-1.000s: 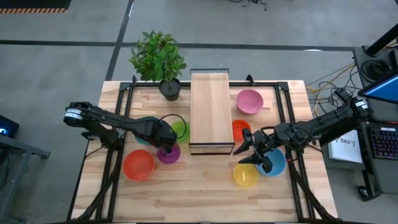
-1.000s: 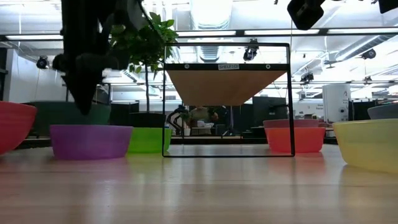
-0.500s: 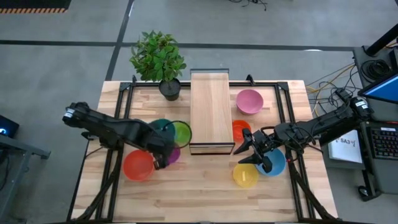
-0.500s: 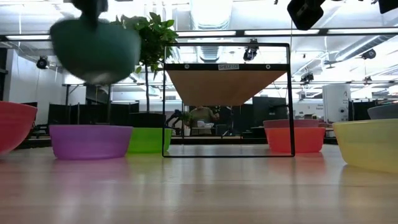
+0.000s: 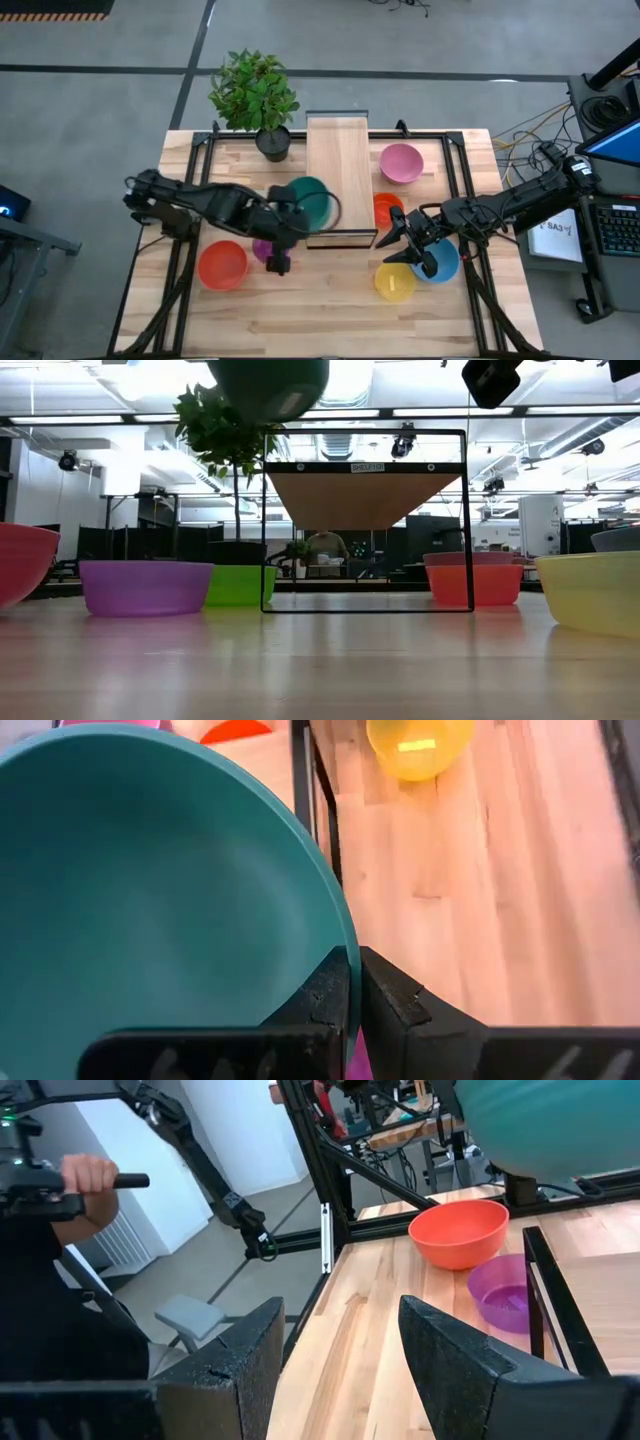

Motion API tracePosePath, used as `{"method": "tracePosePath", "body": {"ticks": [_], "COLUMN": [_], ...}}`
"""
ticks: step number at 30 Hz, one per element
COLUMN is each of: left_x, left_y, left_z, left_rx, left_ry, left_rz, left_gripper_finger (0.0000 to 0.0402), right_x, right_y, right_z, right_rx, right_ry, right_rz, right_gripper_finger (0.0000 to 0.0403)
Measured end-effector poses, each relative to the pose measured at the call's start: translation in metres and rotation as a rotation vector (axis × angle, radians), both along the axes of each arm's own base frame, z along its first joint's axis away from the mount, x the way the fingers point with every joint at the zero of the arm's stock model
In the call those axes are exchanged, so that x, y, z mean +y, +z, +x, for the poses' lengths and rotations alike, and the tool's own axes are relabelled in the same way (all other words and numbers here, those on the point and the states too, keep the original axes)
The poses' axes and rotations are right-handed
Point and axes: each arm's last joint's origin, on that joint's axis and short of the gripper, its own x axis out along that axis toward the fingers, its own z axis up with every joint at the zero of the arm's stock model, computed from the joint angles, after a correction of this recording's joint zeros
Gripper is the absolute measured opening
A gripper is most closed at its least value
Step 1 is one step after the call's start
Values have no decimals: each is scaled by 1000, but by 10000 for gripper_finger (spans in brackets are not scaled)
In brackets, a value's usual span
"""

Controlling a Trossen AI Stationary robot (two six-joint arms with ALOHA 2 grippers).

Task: Place and stack bowls onto a shelf
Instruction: Put the blue green bowl onto the shelf

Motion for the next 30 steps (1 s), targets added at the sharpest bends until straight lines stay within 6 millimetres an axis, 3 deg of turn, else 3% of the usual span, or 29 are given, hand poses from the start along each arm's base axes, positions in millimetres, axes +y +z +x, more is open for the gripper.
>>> {"method": "tracePosePath", "body": {"ticks": [8,16,23,30], "left_x": [22,75,128,165], "left_y": [-4,-7,-16,-19], "left_z": [43,71,82,89], "left_rx": [92,139,172,132], "left_ry": [-120,-135,-84,-25], "left_rz": [170,255,225,252], "left_gripper_finger": [0,0,0,0], "right_x": [0,0,0,0], "right_y": [-3,-9,-9,2], "right_z": [0,0,1,1], "right_rx": [31,72,72,5], "right_ry": [0,0,0,6], "right_rz": [-10,-20,-21,-84], "right_gripper_finger": [187,187,187,187]}}
